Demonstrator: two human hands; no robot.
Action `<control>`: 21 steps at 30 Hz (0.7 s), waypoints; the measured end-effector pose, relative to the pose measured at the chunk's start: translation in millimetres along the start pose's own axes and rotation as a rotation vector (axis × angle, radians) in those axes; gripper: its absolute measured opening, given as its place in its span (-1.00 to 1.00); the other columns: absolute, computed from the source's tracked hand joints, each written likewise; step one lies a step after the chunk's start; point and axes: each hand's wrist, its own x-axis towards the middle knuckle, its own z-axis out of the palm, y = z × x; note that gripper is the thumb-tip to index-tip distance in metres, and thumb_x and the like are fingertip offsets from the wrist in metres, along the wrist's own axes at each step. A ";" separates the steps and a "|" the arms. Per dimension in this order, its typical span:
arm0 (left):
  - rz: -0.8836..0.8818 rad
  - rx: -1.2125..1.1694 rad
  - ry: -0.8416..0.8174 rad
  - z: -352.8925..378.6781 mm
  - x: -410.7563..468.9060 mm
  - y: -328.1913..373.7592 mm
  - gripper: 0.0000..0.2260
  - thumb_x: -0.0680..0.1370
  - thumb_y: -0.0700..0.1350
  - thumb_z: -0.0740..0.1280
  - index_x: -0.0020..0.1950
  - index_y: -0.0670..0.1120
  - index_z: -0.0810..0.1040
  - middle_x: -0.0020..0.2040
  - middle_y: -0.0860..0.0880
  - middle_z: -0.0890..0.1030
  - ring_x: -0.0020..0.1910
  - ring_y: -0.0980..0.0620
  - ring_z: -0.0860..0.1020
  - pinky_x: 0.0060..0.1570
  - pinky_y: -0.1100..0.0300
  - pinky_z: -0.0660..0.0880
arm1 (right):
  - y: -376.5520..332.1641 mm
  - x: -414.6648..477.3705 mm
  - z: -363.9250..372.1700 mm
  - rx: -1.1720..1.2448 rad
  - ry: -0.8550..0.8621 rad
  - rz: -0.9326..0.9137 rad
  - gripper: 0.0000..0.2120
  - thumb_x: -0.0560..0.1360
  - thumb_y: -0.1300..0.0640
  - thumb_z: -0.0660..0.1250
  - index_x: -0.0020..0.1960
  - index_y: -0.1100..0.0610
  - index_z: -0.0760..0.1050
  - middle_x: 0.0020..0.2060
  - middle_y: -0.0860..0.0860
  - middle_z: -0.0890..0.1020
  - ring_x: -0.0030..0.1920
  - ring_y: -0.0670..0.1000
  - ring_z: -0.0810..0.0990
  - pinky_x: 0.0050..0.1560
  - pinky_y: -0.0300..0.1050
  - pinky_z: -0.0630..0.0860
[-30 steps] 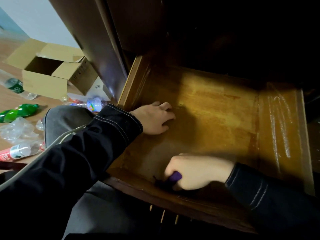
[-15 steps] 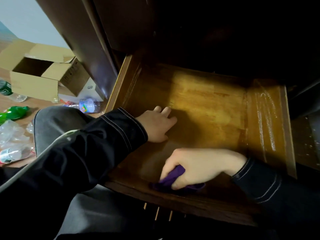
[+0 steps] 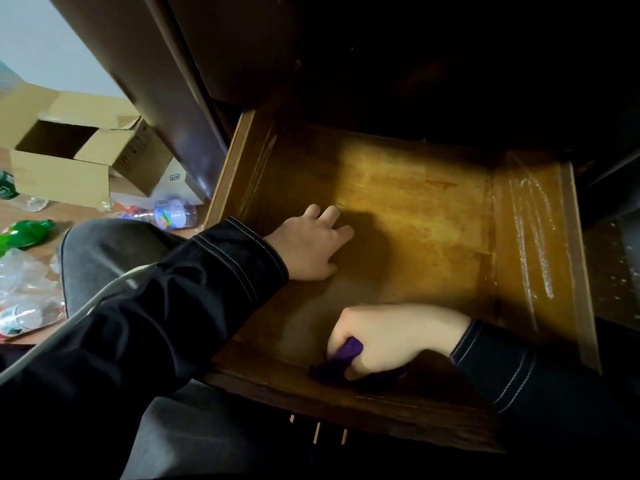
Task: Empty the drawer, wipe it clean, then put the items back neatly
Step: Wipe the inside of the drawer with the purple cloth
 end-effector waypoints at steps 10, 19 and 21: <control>-0.004 -0.013 0.005 1.0 1.4 -0.1 -0.49 0.55 0.13 0.34 0.44 0.05 0.29 0.40 -0.09 0.26 0.26 -0.15 0.34 0.09 -0.09 0.56 | 0.8 -8.3 -6.6 0.151 -0.003 -0.060 -0.79 0.51 0.20 0.47 0.15 0.13 0.68 -0.10 0.02 0.71 -0.16 -0.04 0.60 -0.06 -0.05 0.54; -0.006 -0.016 0.005 1.2 2.1 -0.1 -0.50 0.56 0.14 0.32 0.44 0.05 0.29 0.38 -0.09 0.27 0.25 -0.14 0.33 0.10 -0.08 0.55 | -1.7 -13.1 -10.9 0.288 -0.012 -0.097 -0.77 0.52 0.24 0.46 0.18 0.19 0.66 -0.07 0.06 0.71 -0.13 -0.08 0.60 -0.04 -0.10 0.52; -0.006 -0.016 0.002 1.1 1.9 -0.5 -0.51 0.56 0.13 0.31 0.44 0.05 0.29 0.38 -0.09 0.27 0.25 -0.14 0.33 0.10 -0.08 0.55 | -2.4 -10.6 -9.3 0.216 0.005 -0.115 -0.77 0.52 0.24 0.46 0.17 0.18 0.67 -0.08 0.05 0.71 -0.13 -0.01 0.62 -0.02 -0.05 0.54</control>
